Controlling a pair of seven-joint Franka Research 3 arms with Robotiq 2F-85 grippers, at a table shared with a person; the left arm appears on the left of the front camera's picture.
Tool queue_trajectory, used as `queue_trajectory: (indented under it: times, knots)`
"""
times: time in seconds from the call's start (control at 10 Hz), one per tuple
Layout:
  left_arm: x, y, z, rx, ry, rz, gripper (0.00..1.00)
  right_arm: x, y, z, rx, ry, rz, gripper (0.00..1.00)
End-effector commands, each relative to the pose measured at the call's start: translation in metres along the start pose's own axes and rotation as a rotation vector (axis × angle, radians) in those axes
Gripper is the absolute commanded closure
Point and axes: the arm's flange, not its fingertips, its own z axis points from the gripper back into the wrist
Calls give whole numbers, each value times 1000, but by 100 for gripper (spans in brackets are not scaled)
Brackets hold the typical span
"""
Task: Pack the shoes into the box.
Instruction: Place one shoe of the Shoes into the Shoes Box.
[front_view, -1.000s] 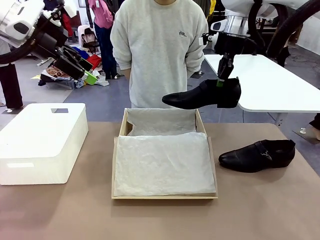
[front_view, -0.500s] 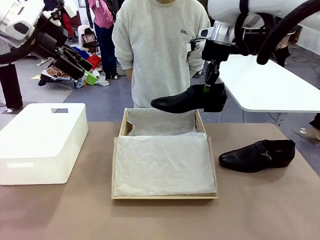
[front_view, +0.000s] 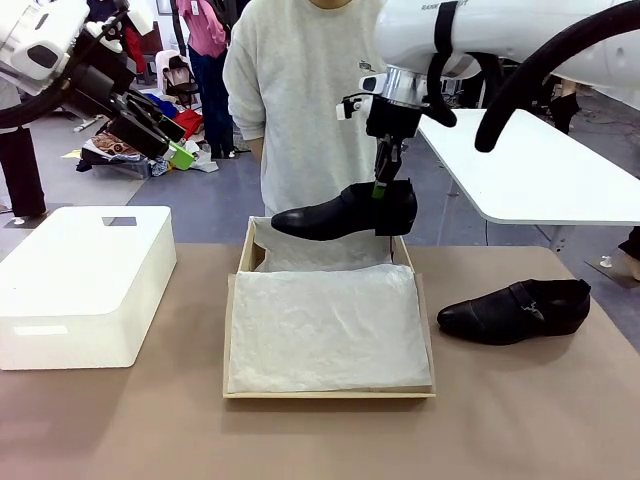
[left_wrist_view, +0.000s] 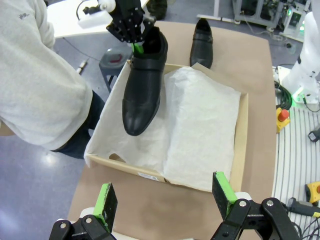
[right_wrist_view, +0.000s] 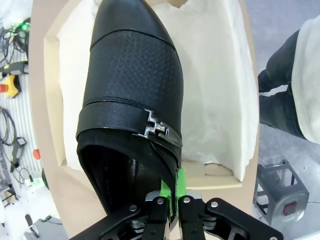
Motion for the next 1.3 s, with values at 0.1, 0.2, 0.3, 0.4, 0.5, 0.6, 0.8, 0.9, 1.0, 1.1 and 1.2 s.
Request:
queue_trajectory:
  times: [0.1, 0.2, 0.3, 0.4, 0.5, 0.6, 0.8, 0.9, 1.0, 1.1, 1.2]
  knots:
    - [0, 1, 1, -8, -20, -1, 0, 20, -16, -3, -7, 26, -23, 100]
    - [0, 1, 1, -8, -20, -1, 0, 22, -18, -9, -11, 27, -22, 100]
    - [0, 1, 1, -8, -20, -1, 0, 22, -20, -17, -14, 29, -24, 100]
    - [0, 1, 1, -8, -20, -1, 0, 23, -21, -25, -4, 27, -31, 100]
    - [0, 1, 1, -8, -20, -1, 0, 26, -22, -36, 9, 33, -33, 100]
    - [0, 1, 1, -8, -20, -1, 0, 28, -23, -45, 5, 35, -41, 100]
    - [0, 1, 1, -8, -20, -1, 0, 27, -28, -57, 0, 35, -57, 100]
    - [0, 1, 1, -8, -20, -1, 0, 26, -31, -63, -2, 28, -68, 100]
    - [0, 1, 1, -8, -20, -1, 0, 26, -32, -72, 9, 22, -73, 100]
    - [0, 1, 1, -8, -20, -1, 0, 26, -33, -80, 16, 25, -76, 100]
    - [0, 1, 1, -8, -20, -1, 0, 26, -34, -89, 12, 35, -82, 100]
